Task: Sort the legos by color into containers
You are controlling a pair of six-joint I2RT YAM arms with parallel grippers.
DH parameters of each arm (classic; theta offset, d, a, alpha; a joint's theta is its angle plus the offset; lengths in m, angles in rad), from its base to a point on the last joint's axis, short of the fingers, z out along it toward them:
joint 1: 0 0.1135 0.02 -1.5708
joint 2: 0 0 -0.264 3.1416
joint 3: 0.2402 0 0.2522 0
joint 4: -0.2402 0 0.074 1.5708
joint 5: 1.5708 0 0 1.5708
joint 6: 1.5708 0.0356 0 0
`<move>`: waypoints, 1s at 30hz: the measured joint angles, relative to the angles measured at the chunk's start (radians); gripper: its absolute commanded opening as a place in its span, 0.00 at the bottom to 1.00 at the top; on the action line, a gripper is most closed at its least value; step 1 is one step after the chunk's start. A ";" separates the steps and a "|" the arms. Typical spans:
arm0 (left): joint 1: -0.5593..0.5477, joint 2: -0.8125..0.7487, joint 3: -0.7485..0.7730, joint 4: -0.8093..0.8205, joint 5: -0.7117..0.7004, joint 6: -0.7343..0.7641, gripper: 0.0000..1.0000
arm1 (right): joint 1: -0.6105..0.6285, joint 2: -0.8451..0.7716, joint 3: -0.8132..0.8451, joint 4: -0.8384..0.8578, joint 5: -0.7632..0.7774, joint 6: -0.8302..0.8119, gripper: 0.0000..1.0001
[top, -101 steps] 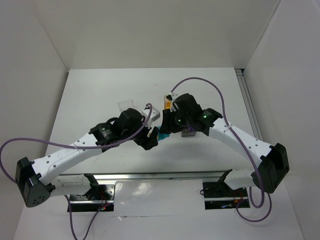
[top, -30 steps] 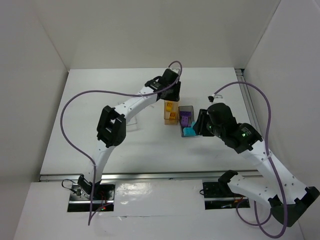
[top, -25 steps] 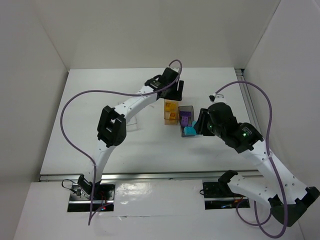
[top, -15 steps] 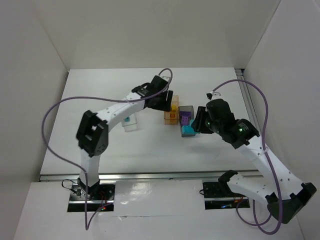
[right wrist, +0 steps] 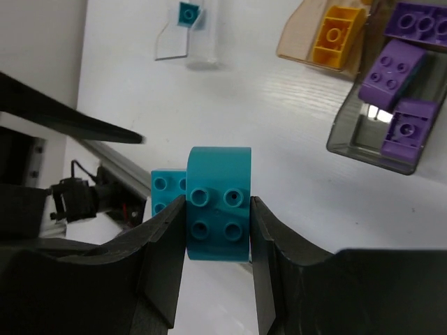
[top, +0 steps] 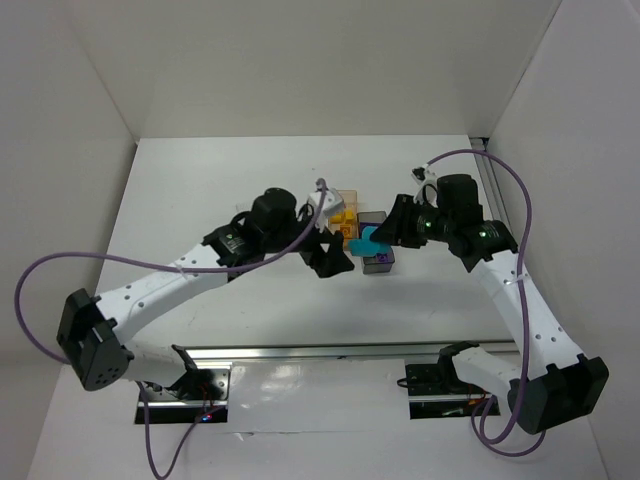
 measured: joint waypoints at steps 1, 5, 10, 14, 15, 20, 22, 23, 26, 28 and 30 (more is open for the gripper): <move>-0.023 0.028 0.008 -0.003 -0.002 0.017 0.91 | 0.000 0.004 0.000 0.003 -0.024 -0.003 0.30; -0.082 0.114 0.026 -0.014 -0.035 0.053 0.92 | 0.000 0.008 0.000 0.009 -0.084 -0.011 0.30; -0.101 0.156 0.058 -0.033 -0.075 0.079 0.87 | 0.000 0.008 0.000 0.010 -0.123 -0.015 0.30; -0.101 0.156 0.059 -0.016 -0.099 0.081 0.87 | 0.000 0.013 0.000 0.014 -0.139 -0.019 0.30; -0.101 0.155 0.059 -0.012 -0.104 0.081 0.87 | 0.000 0.015 0.000 0.016 -0.143 -0.020 0.30; -0.101 0.144 0.059 0.006 -0.130 0.079 0.81 | 0.000 0.019 0.000 0.023 -0.153 -0.022 0.30; -0.101 0.139 0.059 0.010 -0.132 0.077 0.75 | 0.000 0.019 0.000 0.024 -0.154 -0.022 0.30; -0.101 0.138 0.059 0.012 -0.131 0.078 0.73 | 0.000 0.019 0.000 0.024 -0.154 -0.022 0.30; -0.101 0.137 0.059 0.014 -0.119 0.080 0.65 | 0.000 0.019 0.000 0.024 -0.154 -0.022 0.30; -0.101 0.137 0.059 0.015 -0.108 0.080 0.61 | 0.000 0.019 0.000 0.024 -0.154 -0.022 0.30; -0.101 0.137 0.059 0.019 -0.095 0.078 0.58 | 0.000 0.019 0.000 0.024 -0.154 -0.022 0.30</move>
